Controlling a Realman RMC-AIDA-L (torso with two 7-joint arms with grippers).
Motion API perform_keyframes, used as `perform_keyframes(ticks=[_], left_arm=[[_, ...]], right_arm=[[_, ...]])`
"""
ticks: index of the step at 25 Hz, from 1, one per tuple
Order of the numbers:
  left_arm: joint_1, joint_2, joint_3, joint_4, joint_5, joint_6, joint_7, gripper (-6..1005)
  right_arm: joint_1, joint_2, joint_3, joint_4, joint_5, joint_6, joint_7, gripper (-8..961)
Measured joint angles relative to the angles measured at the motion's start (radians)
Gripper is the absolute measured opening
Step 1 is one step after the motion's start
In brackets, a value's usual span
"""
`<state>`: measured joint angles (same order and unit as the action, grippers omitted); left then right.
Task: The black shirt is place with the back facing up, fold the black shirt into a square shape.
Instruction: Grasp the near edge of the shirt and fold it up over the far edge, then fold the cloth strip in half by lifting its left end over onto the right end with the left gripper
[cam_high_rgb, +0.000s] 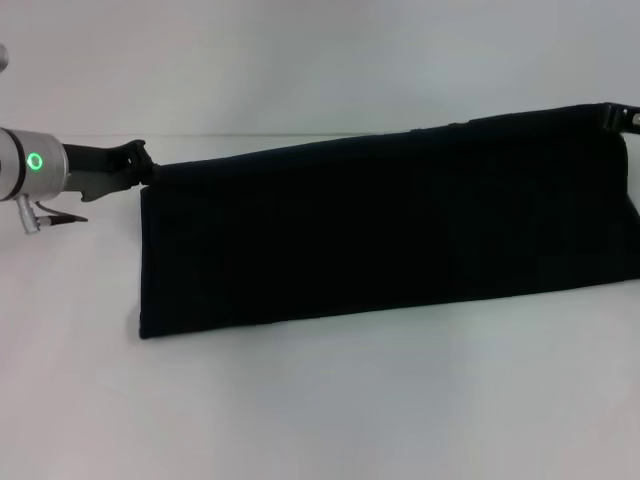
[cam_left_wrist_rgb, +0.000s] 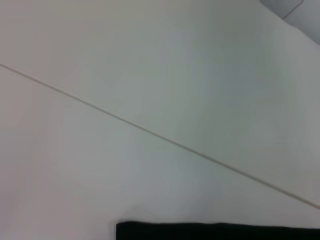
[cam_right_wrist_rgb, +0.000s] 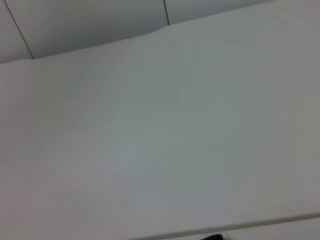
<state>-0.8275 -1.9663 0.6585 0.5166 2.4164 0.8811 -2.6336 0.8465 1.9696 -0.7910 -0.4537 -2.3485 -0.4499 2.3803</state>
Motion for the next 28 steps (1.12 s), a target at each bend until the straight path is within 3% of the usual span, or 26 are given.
perform_keyframes(ticks=[6,12,15,20,24,26,28], left_arm=[[-0.012,-0.001,-0.011,0.003,-0.002,0.001,-0.007,40],[-0.002,0.004,-0.014,0.037,-0.058,0.099,-0.005,256],[0.03,0.025,-0.021,0.085,-0.128,0.198,0.001,324],[0.097,0.08,-0.083,0.077,-0.24,0.411,0.021,457],[0.18,0.074,-0.209,0.075,-0.273,0.563,0.051,567],[0.208,0.065,-0.231,0.075,-0.279,0.59,0.063,611],[0.241,0.053,-0.241,0.074,-0.283,0.606,0.069,656]], right_arm=[[0.024,-0.024,-0.008,0.012,0.0,-0.007,0.005,115],[0.026,-0.053,0.017,-0.015,0.003,-0.149,0.015,308],[0.012,-0.068,0.054,-0.051,0.007,-0.259,0.037,540],[-0.024,-0.085,0.129,-0.106,0.012,-0.456,0.038,576],[-0.09,-0.079,0.229,-0.146,0.139,-0.618,-0.076,605],[-0.146,-0.065,0.28,-0.144,0.29,-0.713,-0.206,619],[-0.205,-0.045,0.309,-0.126,0.442,-0.815,-0.354,703]])
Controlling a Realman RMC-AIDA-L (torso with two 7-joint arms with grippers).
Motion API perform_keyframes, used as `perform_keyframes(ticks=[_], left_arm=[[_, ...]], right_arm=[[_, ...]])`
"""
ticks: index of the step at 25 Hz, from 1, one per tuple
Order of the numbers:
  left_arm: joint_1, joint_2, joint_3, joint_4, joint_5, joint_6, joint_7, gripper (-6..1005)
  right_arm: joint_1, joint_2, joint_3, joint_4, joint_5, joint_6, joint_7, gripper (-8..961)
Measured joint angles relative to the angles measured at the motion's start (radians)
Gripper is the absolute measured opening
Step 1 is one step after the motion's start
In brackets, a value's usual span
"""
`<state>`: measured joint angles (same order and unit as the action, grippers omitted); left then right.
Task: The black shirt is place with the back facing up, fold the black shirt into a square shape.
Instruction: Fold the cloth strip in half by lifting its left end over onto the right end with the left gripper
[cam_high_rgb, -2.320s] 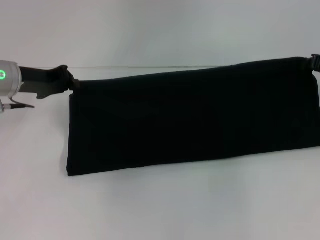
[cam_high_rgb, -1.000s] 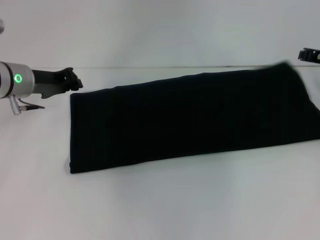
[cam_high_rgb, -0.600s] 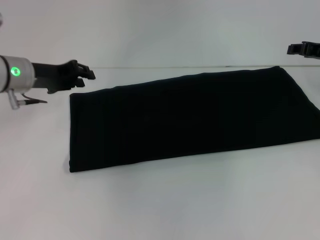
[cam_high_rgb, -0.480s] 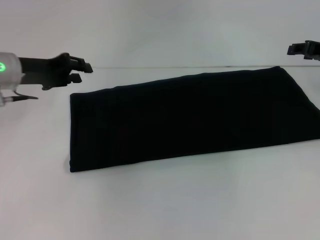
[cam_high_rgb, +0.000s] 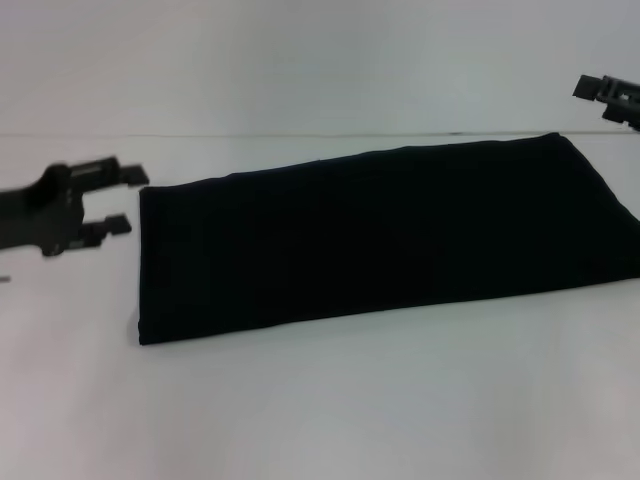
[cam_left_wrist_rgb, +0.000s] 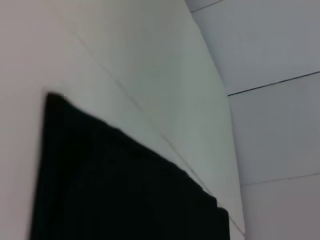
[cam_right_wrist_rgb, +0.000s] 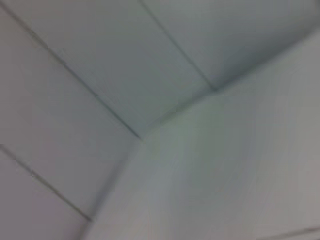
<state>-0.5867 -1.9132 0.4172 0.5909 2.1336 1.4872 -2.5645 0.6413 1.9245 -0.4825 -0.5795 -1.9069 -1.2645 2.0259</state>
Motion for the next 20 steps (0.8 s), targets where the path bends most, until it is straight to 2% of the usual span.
perform_keyframes(ticks=[3,4,5,7,9,12,15,20], left_arm=[[0.05,-0.025,0.002,-0.015,-0.001,0.017,0.002,722],[0.058,-0.03,0.002,-0.025,0.0,0.021,0.002,744],[0.058,-0.03,0.002,-0.025,0.0,0.021,0.002,764],[0.074,-0.037,0.002,-0.06,0.003,0.025,-0.003,804],[0.086,-0.039,0.001,-0.08,0.005,0.025,-0.014,824],[0.106,-0.043,0.001,-0.092,0.009,0.022,-0.051,823],[0.129,-0.052,0.001,-0.091,0.015,0.021,-0.095,823],[0.151,-0.072,0.004,-0.094,0.018,0.002,-0.149,822]], right_arm=[[-0.094,0.051,0.013,0.024,0.161,-0.123,-0.215,828],[-0.146,0.088,0.015,0.028,0.219,-0.172,-0.313,851],[-0.146,0.088,0.015,0.028,0.219,-0.172,-0.313,875],[-0.184,0.114,0.016,0.029,0.252,-0.205,-0.377,922],[-0.202,0.12,0.017,0.032,0.261,-0.215,-0.395,944],[-0.208,0.117,0.015,0.044,0.261,-0.219,-0.399,942],[-0.204,0.11,0.011,0.054,0.26,-0.222,-0.4,941],[-0.197,0.11,0.017,0.055,0.263,-0.228,-0.393,941]])
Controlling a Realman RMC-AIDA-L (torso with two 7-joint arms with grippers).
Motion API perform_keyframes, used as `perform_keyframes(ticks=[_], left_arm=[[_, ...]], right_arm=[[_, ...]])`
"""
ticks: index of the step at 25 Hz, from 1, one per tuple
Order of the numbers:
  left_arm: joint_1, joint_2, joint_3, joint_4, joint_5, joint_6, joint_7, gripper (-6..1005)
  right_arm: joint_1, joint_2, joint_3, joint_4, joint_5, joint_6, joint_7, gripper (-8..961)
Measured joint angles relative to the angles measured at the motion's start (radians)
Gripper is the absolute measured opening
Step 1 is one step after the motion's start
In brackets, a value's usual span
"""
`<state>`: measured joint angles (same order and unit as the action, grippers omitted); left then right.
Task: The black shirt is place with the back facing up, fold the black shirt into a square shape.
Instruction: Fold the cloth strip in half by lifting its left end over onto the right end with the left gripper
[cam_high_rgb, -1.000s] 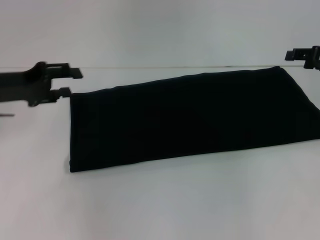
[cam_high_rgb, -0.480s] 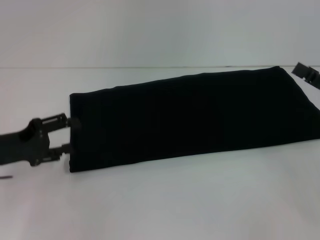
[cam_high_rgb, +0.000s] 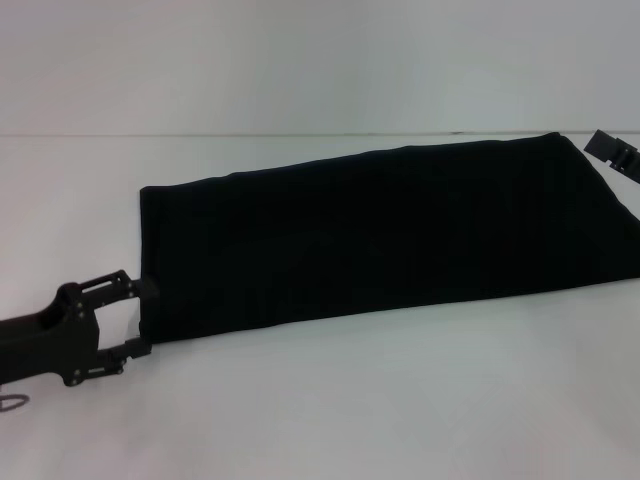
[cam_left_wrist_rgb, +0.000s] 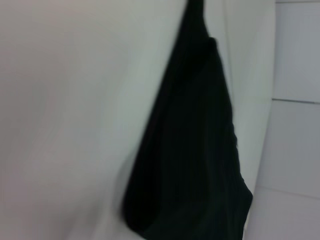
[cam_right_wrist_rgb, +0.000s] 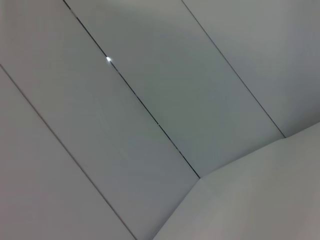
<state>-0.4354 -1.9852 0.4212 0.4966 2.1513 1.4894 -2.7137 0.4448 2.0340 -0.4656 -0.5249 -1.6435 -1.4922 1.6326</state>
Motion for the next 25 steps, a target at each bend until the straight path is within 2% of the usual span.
perform_keyframes(ticks=[14,25], left_arm=[[0.003,-0.043,-0.004,-0.011,0.016,-0.105,-0.06,819],[-0.007,-0.064,-0.005,-0.01,0.016,-0.153,-0.081,817]], right_arm=[[0.002,-0.001,0.019,0.0,0.005,-0.018,0.002,942],[-0.006,0.0,0.028,0.0,0.005,-0.02,0.002,942]])
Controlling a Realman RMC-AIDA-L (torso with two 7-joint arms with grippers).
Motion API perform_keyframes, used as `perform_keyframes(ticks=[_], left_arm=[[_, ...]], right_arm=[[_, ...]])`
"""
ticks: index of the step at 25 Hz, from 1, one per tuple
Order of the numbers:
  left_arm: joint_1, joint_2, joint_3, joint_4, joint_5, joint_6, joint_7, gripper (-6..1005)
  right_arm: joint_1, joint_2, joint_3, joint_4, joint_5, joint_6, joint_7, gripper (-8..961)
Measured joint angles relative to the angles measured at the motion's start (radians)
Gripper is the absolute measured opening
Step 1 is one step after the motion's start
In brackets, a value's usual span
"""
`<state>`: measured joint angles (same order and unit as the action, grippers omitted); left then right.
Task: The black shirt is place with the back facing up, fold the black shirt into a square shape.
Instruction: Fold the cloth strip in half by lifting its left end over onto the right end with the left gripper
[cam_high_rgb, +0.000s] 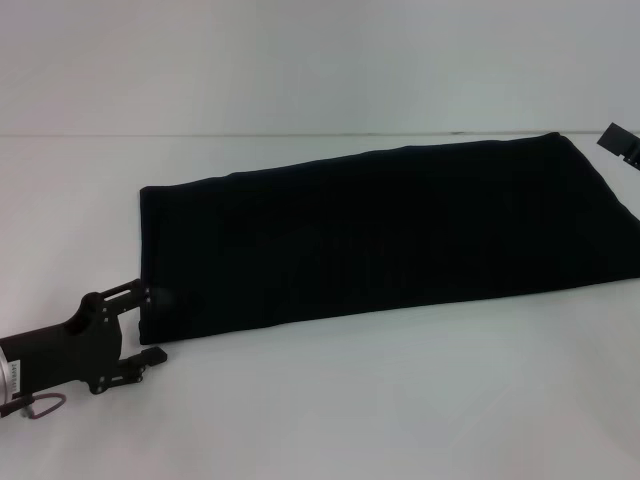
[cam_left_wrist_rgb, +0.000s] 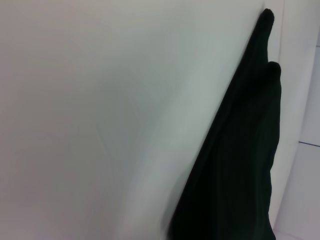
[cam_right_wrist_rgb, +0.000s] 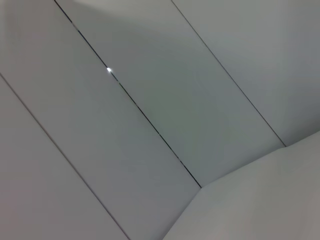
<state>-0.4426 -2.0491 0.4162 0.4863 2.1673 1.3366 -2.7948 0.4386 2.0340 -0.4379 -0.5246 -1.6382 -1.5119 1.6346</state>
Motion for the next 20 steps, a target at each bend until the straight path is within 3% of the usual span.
perform_keyframes(ticks=[20], left_arm=[[-0.03,-0.01,0.005,-0.004,-0.001,-0.058,-0.017,813]], right_arm=[[-0.004,-0.002,0.01,0.0,0.0,-0.001,-0.001,942]])
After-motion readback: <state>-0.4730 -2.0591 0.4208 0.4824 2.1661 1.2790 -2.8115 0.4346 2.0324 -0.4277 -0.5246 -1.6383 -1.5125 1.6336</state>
